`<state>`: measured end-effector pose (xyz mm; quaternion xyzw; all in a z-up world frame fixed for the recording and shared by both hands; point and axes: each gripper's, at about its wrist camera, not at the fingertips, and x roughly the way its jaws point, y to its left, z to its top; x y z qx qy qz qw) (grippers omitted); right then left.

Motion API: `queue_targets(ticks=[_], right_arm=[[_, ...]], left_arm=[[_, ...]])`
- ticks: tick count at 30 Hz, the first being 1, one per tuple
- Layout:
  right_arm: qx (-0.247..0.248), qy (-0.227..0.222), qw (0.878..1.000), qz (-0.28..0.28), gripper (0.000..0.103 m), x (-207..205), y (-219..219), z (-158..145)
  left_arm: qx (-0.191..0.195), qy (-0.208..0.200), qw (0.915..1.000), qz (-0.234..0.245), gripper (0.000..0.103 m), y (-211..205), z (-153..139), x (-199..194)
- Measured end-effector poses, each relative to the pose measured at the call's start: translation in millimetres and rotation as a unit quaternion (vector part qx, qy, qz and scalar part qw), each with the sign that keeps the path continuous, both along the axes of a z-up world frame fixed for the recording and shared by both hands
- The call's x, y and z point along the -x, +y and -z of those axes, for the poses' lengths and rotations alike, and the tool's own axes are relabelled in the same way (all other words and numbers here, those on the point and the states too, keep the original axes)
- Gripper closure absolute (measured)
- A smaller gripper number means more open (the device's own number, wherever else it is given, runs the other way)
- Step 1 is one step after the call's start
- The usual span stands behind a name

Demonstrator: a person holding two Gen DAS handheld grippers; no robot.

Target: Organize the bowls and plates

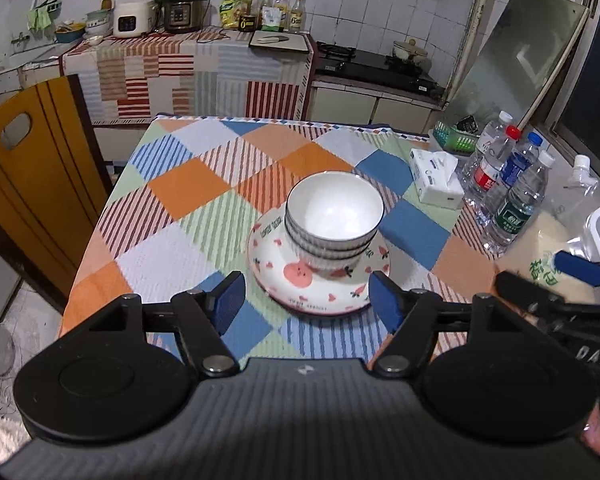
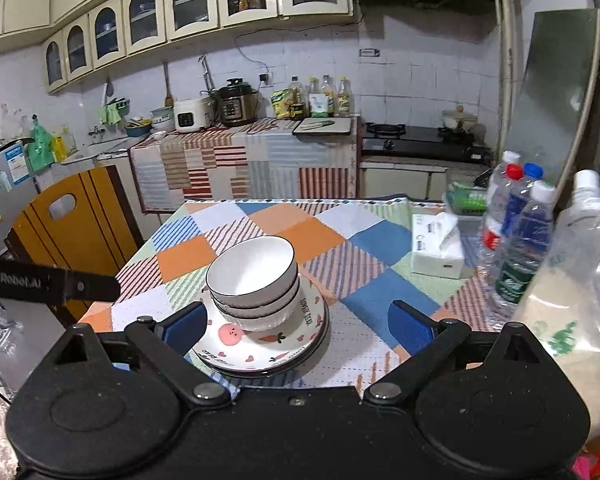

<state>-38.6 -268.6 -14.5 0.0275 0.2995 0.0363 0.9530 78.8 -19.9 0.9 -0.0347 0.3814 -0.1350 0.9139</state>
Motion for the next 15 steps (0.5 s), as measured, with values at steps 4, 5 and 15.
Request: queue_targets(ticks=[4, 5, 15], right_arm=[[0.013, 0.016, 0.999, 0.027, 0.004, 13, 6, -7], [0.02, 0.016, 0.999, 0.03, 0.004, 16, 8, -8], [0.043, 0.039, 0.997, 0.042, 0.004, 25, 20, 1]], left_arm=[[-0.014, -0.016, 0.9995, -0.023, 0.036, 5, 1, 14], [-0.014, -0.018, 0.9994, -0.027, 0.035, 7, 2, 16], [-0.008, 0.009, 0.9992, -0.037, 0.031, 25, 26, 22]])
